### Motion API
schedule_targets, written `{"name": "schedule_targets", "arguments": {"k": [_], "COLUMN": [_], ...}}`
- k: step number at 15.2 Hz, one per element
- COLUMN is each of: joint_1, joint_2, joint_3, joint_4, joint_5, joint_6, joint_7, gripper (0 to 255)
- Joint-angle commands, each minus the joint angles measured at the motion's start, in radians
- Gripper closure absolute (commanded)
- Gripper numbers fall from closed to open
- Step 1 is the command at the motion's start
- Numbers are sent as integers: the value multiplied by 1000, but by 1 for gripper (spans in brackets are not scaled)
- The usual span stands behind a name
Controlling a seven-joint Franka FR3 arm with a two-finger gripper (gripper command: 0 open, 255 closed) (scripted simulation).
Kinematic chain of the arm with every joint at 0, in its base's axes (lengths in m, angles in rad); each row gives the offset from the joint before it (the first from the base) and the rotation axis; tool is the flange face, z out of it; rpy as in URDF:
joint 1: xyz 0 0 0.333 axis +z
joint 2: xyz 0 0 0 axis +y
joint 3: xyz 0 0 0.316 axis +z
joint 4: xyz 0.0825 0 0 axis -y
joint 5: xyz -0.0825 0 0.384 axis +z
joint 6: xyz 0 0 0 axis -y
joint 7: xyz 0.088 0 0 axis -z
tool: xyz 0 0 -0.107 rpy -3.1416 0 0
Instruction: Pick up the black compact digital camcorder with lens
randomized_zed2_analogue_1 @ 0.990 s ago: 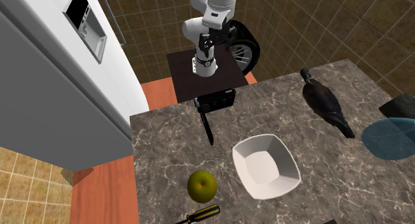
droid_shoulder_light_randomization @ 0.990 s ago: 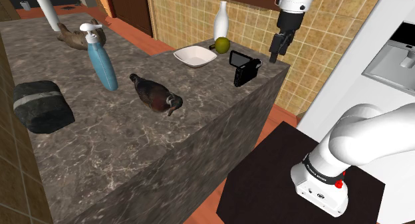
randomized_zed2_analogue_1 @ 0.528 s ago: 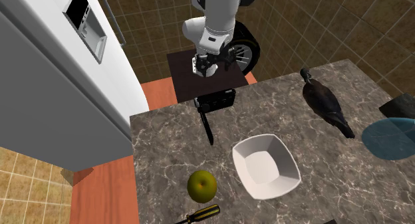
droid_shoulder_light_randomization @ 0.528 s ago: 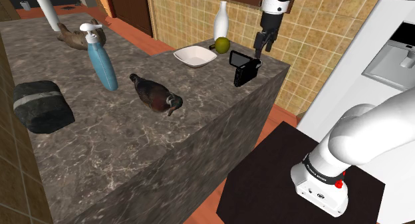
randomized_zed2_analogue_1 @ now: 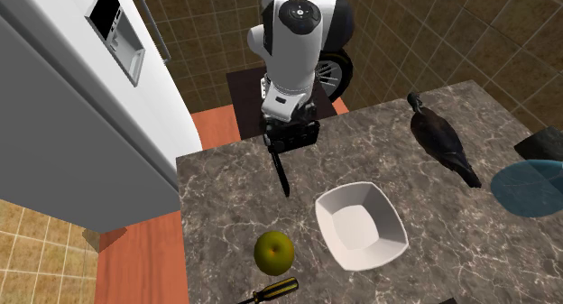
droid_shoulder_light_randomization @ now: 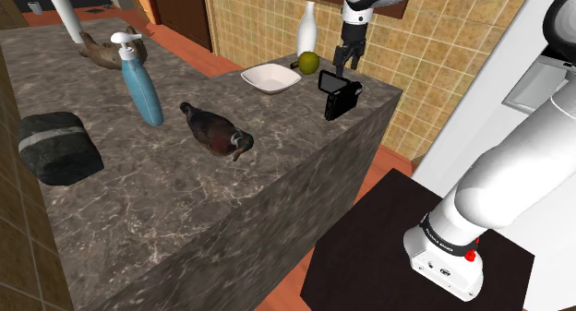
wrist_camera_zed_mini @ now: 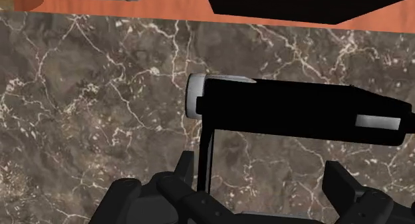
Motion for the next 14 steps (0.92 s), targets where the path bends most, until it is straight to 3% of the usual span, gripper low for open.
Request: {"name": "schedule_targets", "arguments": {"k": [1,6,14], "joint_1": [-7,-30,-31], "joint_2": [83,283,295], "joint_3": [-10,-28,-26], "joint_4": [83,287,200], "joint_5": [9,37,39], "joint_6": [0,-7,91], "joint_7": [-13,-41,-39], "gripper": [0,0,0]}}
